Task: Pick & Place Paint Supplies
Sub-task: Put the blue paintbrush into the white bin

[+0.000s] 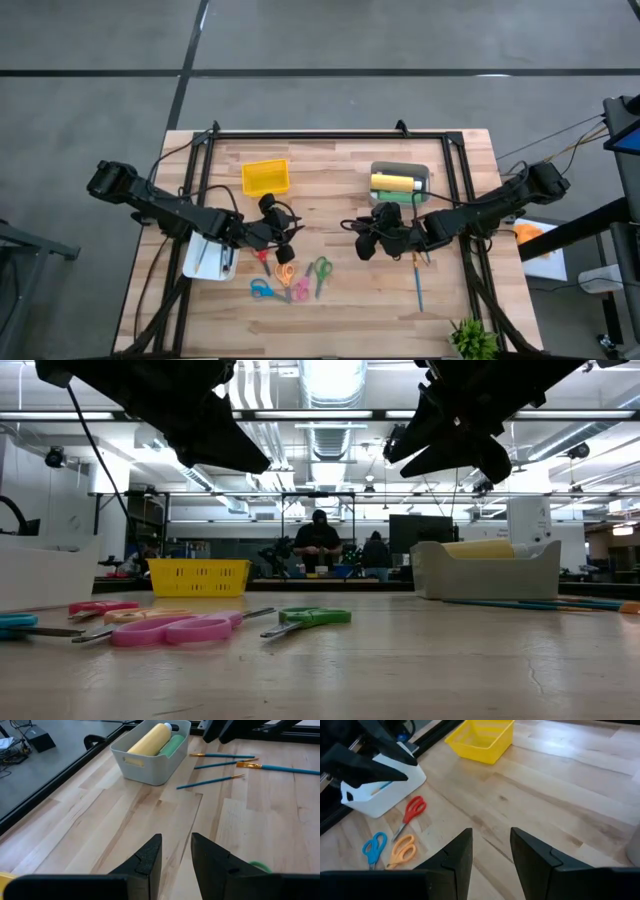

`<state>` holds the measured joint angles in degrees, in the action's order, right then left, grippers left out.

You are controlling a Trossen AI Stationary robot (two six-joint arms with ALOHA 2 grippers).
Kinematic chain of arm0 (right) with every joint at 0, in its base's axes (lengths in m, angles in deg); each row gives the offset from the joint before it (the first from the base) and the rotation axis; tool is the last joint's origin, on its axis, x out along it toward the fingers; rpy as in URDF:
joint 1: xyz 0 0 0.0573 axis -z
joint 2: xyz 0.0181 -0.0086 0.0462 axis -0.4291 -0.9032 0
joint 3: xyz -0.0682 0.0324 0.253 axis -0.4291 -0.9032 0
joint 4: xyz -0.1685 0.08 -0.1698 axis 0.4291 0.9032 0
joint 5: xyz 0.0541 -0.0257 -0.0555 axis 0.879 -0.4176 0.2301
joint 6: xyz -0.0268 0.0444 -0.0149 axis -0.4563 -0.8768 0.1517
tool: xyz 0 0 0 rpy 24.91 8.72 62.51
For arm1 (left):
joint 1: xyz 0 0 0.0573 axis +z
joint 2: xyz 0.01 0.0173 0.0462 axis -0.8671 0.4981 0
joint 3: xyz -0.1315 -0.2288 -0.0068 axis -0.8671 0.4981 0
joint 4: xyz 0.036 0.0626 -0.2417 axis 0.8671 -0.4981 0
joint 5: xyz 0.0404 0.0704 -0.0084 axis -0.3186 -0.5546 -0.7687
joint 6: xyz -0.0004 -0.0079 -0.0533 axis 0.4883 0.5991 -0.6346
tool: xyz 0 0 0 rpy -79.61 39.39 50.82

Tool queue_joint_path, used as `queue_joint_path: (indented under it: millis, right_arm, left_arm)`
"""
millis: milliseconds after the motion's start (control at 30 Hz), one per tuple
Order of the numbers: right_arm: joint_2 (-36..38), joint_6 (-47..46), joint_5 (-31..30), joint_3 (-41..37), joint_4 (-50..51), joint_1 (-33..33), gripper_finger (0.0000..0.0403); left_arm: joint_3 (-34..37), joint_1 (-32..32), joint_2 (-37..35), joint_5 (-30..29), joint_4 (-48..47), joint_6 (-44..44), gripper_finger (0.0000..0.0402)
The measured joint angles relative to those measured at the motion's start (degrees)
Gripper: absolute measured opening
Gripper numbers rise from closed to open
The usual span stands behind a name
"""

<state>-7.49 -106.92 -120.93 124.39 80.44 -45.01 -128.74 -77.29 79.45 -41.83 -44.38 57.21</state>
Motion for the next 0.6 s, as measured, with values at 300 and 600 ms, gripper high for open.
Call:
queue_joint_path:
  millis: [300, 600]
  right_arm:
    - [0.0, -5.9, 16.1, 3.2, 13.5, 3.8, 0.0130]
    - [0.0, -7.6, 25.7, 6.6, 33.5, 10.5, 0.0130]
  left_arm:
    - [0.0, 0.0, 0.0, 0.0, 0.0, 0.0, 0.0104]
    - [0.0, 0.0, 0.0, 0.0, 0.0, 0.0, 0.0104]
